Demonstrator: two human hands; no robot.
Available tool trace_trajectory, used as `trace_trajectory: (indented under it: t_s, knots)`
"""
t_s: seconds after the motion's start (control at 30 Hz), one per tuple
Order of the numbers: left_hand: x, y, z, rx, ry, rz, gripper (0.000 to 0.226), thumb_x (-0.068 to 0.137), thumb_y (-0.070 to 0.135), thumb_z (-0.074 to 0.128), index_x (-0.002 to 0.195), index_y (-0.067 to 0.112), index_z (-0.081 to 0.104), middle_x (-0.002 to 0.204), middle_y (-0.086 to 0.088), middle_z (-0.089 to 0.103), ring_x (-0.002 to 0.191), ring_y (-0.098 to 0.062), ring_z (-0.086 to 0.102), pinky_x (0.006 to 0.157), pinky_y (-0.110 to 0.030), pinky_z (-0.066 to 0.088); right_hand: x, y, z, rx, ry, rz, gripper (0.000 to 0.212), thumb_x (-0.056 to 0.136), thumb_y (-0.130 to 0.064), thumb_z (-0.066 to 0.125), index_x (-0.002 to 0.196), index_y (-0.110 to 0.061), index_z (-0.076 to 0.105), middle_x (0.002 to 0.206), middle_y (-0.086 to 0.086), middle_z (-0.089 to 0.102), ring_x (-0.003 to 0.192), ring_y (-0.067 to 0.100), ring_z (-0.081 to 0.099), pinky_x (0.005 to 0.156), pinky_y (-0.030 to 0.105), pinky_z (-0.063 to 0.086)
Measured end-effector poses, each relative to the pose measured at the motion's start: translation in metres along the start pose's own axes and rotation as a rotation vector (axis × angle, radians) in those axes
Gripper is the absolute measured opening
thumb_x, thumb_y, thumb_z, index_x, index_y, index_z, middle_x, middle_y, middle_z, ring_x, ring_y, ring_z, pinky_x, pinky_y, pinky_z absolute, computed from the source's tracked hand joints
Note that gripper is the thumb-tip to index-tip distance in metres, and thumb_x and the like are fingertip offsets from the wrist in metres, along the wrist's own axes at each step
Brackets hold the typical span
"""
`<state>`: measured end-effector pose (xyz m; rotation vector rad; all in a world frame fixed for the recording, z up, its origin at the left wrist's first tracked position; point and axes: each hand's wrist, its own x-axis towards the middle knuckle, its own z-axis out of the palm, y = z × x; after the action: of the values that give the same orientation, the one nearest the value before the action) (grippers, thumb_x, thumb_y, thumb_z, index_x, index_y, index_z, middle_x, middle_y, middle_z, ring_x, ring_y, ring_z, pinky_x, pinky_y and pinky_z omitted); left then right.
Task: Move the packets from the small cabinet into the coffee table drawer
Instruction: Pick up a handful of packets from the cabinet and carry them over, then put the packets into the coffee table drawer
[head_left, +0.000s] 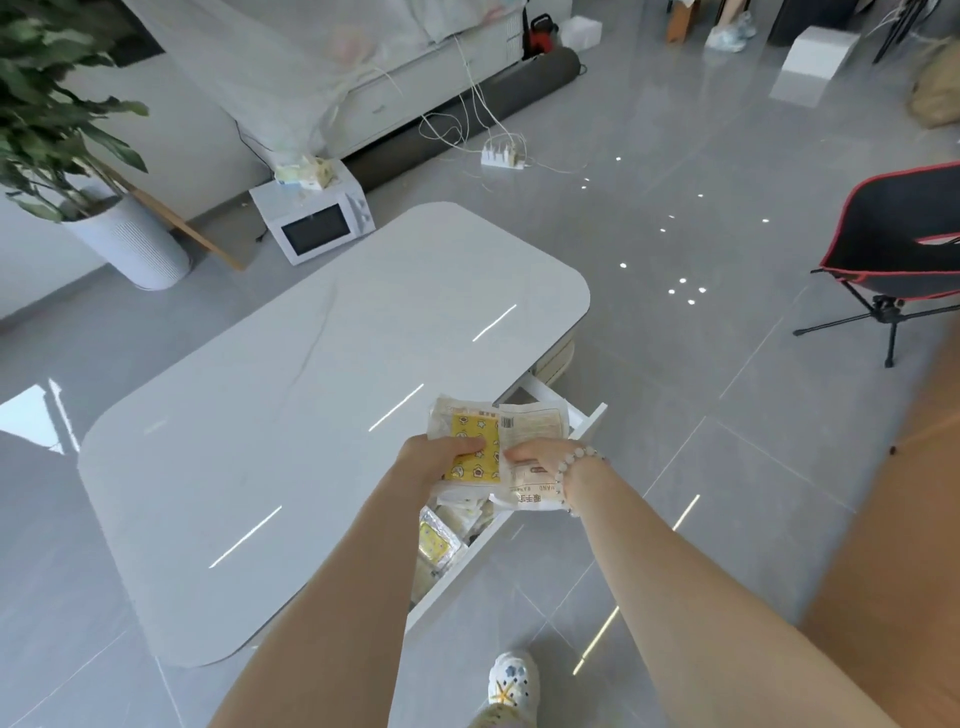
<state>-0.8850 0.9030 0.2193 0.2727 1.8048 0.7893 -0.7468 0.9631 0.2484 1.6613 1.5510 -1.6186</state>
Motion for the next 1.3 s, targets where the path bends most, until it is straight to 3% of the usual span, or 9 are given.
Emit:
trace_trajectory:
  t_s: [0.07, 0.2, 0.47, 0.67, 0.9, 1.03, 1.1, 1.17, 1.3]
  knots:
    - [0.01, 0.012, 0.005, -0.011, 0.005, -0.016, 0.039, 0.072, 0.02, 0.081, 0.107, 0.007, 0.067, 0.099, -0.01, 0.073, 0.087, -0.025, 0.07, 0.07, -0.03, 0.056, 0.014, -0.008, -0.012, 0.182, 0.038, -0.027, 0.05, 0.099, -0.014, 0.046, 0.142, 0.006, 0.031, 0.148, 0.02, 0.035, 0.121, 0.023, 0.044, 0.077, 0.027, 0.044]
    - [0.028, 0.029, 0.018, -0.019, 0.021, -0.051, 0.039, 0.073, 0.021, 0.081, 0.107, 0.007, 0.067, 0.098, -0.01, 0.073, 0.084, -0.024, 0.07, 0.063, -0.028, 0.054, 0.026, -0.022, -0.04, 0.261, 0.068, 0.135, 0.062, 0.104, -0.04, 0.027, 0.148, 0.002, 0.017, 0.146, 0.019, 0.036, 0.133, 0.03, 0.038, 0.106, 0.033, 0.032]
    - [0.06, 0.057, 0.048, -0.123, 0.18, -0.149, 0.031, 0.074, 0.027, 0.08, 0.095, 0.013, 0.063, 0.082, -0.003, 0.07, 0.068, -0.017, 0.064, 0.056, -0.025, 0.048, 0.075, -0.038, -0.099, 0.121, -0.068, -0.011, 0.057, 0.095, -0.031, 0.055, 0.141, 0.0, 0.039, 0.142, 0.014, 0.046, 0.128, 0.026, 0.048, 0.104, 0.029, 0.04]
    - [0.077, 0.078, 0.077, -0.225, 0.23, -0.172, 0.041, 0.072, 0.03, 0.081, 0.105, 0.01, 0.066, 0.094, -0.006, 0.072, 0.078, -0.021, 0.068, 0.069, -0.028, 0.053, 0.098, -0.054, -0.148, -0.102, -0.021, -0.065, 0.055, 0.083, -0.033, 0.072, 0.123, 0.0, 0.057, 0.122, 0.009, 0.062, 0.105, 0.021, 0.06, 0.075, 0.022, 0.045]
    - [0.083, 0.057, 0.084, -0.291, 0.288, -0.261, 0.034, 0.072, 0.031, 0.081, 0.097, 0.012, 0.068, 0.091, -0.004, 0.072, 0.079, -0.02, 0.068, 0.07, -0.028, 0.054, 0.112, -0.056, -0.142, -0.353, -0.067, -0.064, 0.059, 0.087, -0.042, 0.064, 0.127, 0.001, 0.054, 0.126, 0.012, 0.06, 0.115, 0.022, 0.058, 0.082, 0.023, 0.047]
    - [0.093, 0.035, 0.084, -0.333, 0.307, -0.31, 0.035, 0.069, 0.031, 0.082, 0.095, 0.013, 0.066, 0.089, -0.004, 0.072, 0.082, -0.02, 0.069, 0.08, -0.033, 0.057, 0.124, -0.05, -0.125, -0.326, -0.106, -0.018, 0.055, 0.087, -0.037, 0.066, 0.126, 0.001, 0.054, 0.12, 0.009, 0.063, 0.086, 0.016, 0.059, 0.05, 0.015, 0.036]
    - [0.098, 0.027, 0.084, -0.347, 0.319, -0.329, 0.029, 0.072, 0.031, 0.081, 0.085, 0.018, 0.059, 0.083, -0.001, 0.069, 0.077, -0.018, 0.068, 0.073, -0.031, 0.056, 0.136, -0.046, -0.117, -0.275, -0.106, 0.001, 0.055, 0.084, -0.035, 0.069, 0.123, 0.001, 0.056, 0.107, 0.006, 0.065, 0.08, 0.015, 0.06, 0.062, 0.021, 0.046]
    - [0.109, 0.018, 0.083, -0.361, 0.334, -0.348, 0.031, 0.071, 0.032, 0.082, 0.083, 0.019, 0.056, 0.086, -0.001, 0.069, 0.083, -0.02, 0.068, 0.08, -0.034, 0.056, 0.152, -0.042, -0.109, -0.272, -0.117, 0.028, 0.056, 0.085, -0.033, 0.068, 0.125, 0.002, 0.053, 0.118, 0.01, 0.062, 0.106, 0.022, 0.061, 0.083, 0.026, 0.047]
    - [0.137, -0.009, 0.084, -0.436, 0.325, -0.407, 0.037, 0.074, 0.031, 0.079, 0.096, 0.015, 0.054, 0.086, -0.001, 0.066, 0.08, -0.018, 0.065, 0.073, -0.03, 0.054, 0.191, -0.031, -0.086, -0.267, -0.198, 0.093, 0.067, 0.081, -0.043, 0.07, 0.129, 0.0, 0.05, 0.129, 0.011, 0.057, 0.117, 0.027, 0.055, 0.092, 0.03, 0.044]
